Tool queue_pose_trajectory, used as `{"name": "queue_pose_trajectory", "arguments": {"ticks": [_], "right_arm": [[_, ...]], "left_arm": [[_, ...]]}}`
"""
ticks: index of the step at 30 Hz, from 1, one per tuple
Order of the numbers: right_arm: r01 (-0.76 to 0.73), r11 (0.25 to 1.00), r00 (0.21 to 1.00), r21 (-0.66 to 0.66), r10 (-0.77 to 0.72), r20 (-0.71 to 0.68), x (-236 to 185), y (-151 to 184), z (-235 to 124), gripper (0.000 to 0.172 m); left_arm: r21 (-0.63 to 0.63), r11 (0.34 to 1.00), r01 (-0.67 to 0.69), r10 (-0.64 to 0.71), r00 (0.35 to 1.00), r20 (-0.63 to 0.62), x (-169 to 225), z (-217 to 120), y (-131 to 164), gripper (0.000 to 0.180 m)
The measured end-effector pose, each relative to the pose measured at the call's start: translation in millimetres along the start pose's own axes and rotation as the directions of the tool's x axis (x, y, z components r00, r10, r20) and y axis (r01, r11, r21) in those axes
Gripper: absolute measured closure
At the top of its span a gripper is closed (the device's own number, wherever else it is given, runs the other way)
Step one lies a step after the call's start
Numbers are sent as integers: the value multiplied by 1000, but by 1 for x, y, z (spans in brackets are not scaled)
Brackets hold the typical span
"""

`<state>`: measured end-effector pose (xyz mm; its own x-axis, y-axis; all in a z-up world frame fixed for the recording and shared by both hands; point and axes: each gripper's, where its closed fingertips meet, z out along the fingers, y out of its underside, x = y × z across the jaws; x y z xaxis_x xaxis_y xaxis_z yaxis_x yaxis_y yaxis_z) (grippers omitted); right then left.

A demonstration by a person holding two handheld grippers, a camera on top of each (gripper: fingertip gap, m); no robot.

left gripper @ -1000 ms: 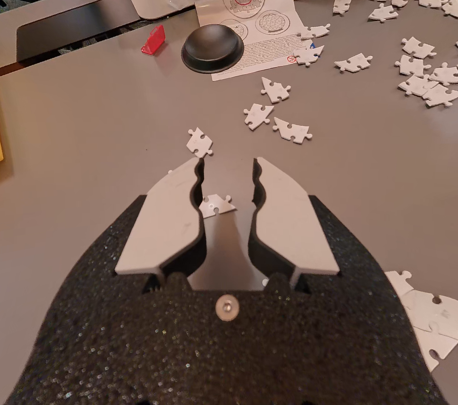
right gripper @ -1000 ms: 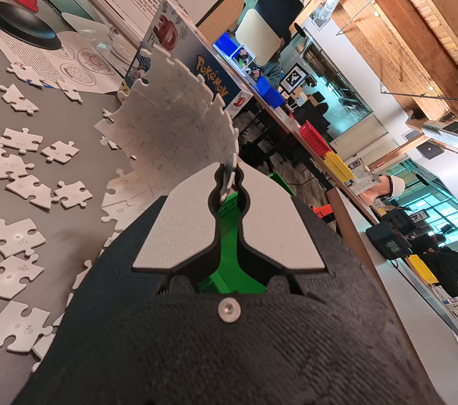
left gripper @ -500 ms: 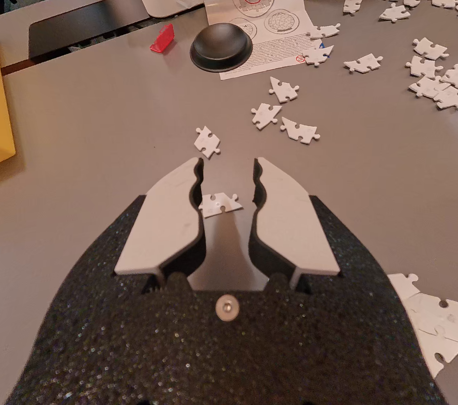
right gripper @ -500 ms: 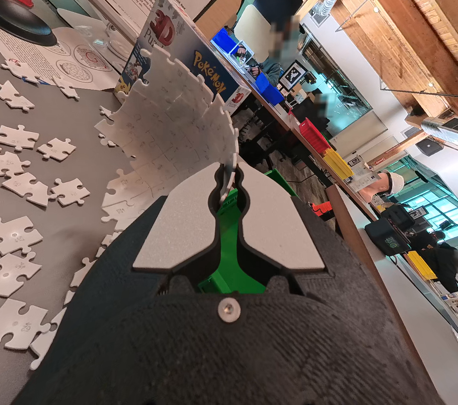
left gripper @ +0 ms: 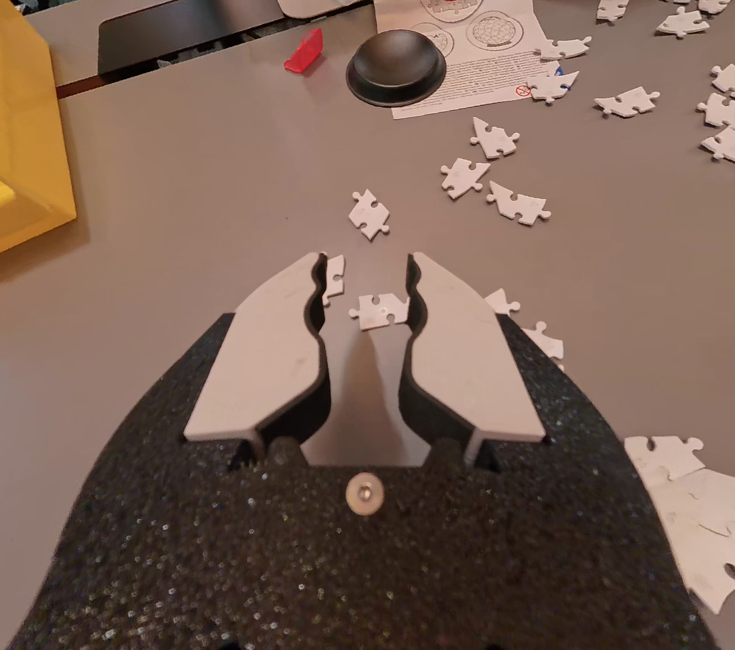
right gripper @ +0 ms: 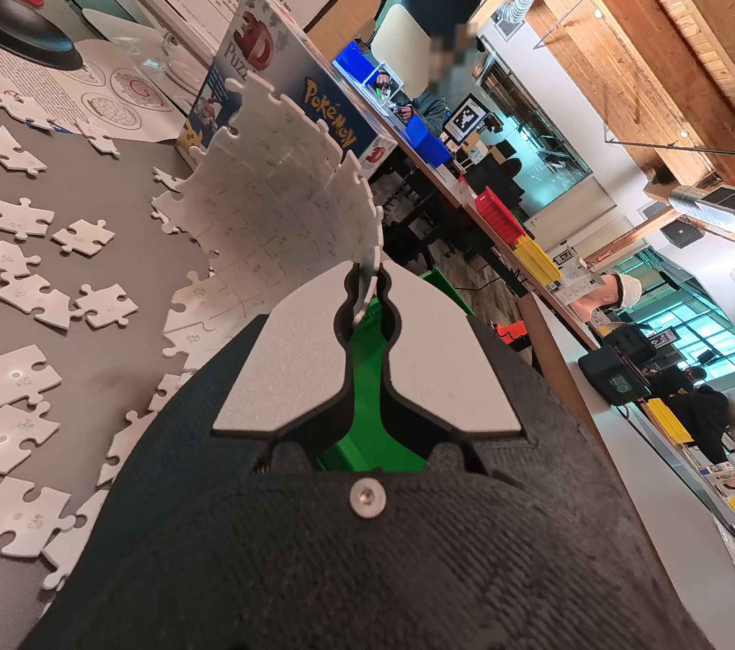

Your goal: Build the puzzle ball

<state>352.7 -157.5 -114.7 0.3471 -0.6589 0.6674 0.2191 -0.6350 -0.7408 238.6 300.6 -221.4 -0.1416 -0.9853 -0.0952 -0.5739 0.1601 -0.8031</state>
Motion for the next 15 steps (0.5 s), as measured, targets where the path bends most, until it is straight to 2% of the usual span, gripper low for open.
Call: {"name": "queue_pose_trajectory", "arguments": {"ticks": [15], "right_arm": [[-1,998,998,55,-2,57,-21,-20,11,164]], "left_arm": [[-62,997,40,-37,998,50,-29,-9,24,143]]}}
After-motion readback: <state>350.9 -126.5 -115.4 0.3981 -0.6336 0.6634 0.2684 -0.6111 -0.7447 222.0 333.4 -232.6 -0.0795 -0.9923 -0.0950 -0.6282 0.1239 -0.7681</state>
